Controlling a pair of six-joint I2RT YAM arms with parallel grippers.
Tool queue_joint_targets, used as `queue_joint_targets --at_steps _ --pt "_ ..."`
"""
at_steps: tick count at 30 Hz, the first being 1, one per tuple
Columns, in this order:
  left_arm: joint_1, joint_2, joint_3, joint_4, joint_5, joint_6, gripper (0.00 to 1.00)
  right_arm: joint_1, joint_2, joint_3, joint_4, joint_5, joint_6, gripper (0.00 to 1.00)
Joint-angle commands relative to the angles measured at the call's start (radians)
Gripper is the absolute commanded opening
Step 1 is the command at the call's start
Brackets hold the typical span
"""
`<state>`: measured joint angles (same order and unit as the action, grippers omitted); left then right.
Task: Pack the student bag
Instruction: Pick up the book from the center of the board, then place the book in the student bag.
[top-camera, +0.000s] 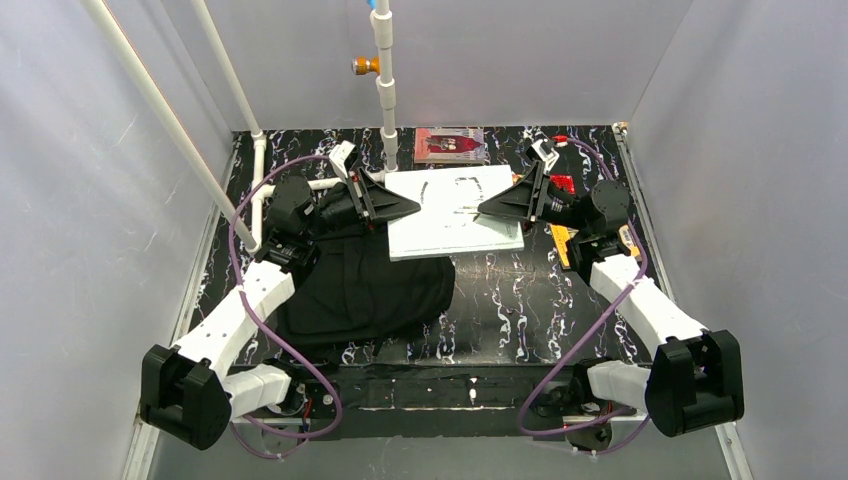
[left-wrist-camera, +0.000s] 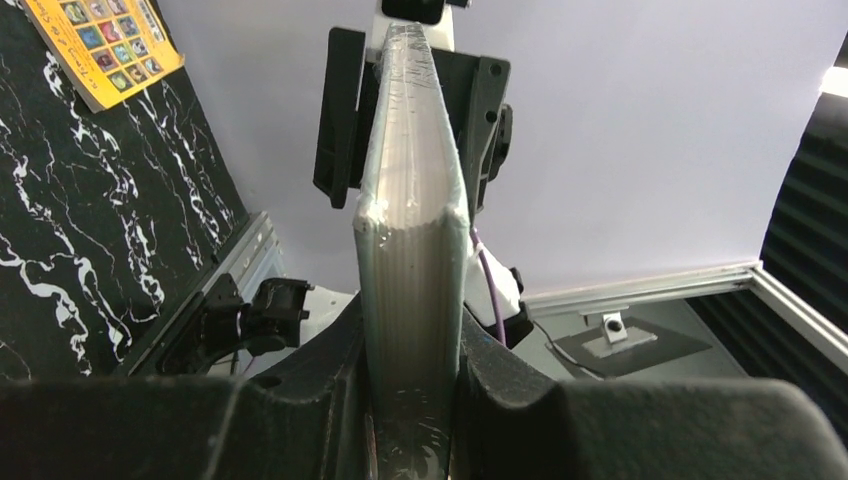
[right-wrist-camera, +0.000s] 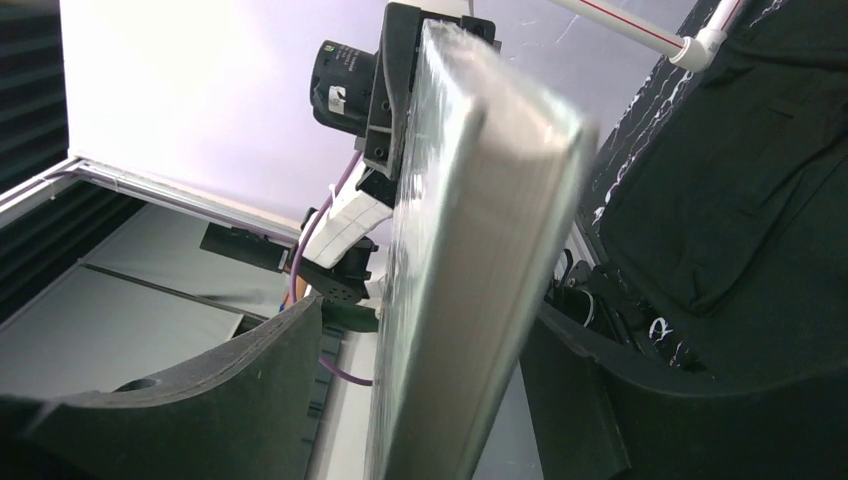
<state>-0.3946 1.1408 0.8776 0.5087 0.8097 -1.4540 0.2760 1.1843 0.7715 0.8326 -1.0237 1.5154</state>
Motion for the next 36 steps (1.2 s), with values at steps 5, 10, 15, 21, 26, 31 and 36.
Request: queue_joint_targets --at_steps 5,10,15,21,26,31,36 --pt "0.002 -0.032 0.008 0.079 0.05 0.055 0.0 -0.015 -0.084 0.024 -0.158 -0.018 -0.117 0.71" --pt "0.001 0.012 0.032 0.059 0.063 0.087 0.0 -0.018 -0.127 -0.003 -0.173 -0.016 -0.106 0.63" --pt "0.002 0.045 0.036 0.054 0.074 0.106 0.0 -0.018 -0.149 -0.005 -0.148 0.005 -0.092 0.02" --pt "0.003 0.045 0.002 -0.001 0.035 0.159 0.57 -0.072 -0.178 0.047 -0.565 0.137 -0.319 0.01" --pt "0.003 -0.002 -0.041 -0.323 -0.091 0.389 0.98 -0.153 -0.189 0.248 -1.235 0.509 -0.716 0.01" --pt "-0.095 -0.007 0.081 -0.896 -0.478 0.745 0.98 -0.155 -0.22 0.398 -1.531 0.976 -0.952 0.01" --pt "-0.299 0.092 0.167 -1.013 -0.709 0.824 0.87 -0.154 -0.248 0.402 -1.626 1.102 -1.08 0.01"
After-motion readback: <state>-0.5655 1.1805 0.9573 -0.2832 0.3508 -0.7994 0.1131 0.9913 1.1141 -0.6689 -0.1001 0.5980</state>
